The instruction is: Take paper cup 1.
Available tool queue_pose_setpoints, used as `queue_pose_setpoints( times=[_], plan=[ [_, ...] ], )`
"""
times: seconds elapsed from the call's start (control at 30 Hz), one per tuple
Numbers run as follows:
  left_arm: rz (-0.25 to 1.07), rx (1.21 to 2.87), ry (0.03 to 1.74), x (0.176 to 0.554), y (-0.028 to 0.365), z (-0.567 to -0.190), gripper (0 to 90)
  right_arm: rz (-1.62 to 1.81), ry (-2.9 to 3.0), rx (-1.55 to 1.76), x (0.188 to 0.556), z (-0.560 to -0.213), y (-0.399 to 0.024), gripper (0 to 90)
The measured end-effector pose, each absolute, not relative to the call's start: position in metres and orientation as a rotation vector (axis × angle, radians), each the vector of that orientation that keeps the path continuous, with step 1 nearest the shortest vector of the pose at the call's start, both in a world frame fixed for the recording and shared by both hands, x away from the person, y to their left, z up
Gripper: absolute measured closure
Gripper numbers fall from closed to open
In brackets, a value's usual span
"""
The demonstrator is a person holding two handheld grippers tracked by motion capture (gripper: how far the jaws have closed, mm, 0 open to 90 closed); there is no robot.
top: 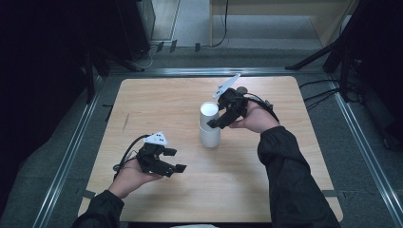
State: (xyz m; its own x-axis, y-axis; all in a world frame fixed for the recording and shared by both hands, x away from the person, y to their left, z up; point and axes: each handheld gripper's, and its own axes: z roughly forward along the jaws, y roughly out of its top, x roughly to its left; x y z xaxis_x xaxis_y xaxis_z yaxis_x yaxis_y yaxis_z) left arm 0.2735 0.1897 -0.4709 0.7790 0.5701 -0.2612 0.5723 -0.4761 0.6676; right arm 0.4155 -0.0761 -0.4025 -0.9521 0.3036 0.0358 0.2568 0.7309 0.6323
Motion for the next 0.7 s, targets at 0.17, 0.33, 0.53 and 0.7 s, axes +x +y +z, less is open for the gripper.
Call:
queue_pose_setpoints(
  times=[0.17,0.33,0.53,0.7],
  plan=[
    [-0.006,2.167,0.845,0.273,0.192,-0.469,22.9,1.05,2.86,0.44,0.418,-0.398,-0.068,24.2],
    [-0.007,2.174,0.85,0.274,0.193,-0.47,22.5,1.054,2.852,0.431,0.417,-0.396,-0.065,26.3],
    [-0.012,2.181,0.852,0.273,0.19,-0.471,16.7,1.031,2.853,0.439,0.417,-0.395,-0.064,30.5],
    [-0.013,2.187,0.846,0.273,0.189,-0.471,16.3,1.028,2.851,0.444,0.416,-0.393,-0.064,31.3]
  ],
)
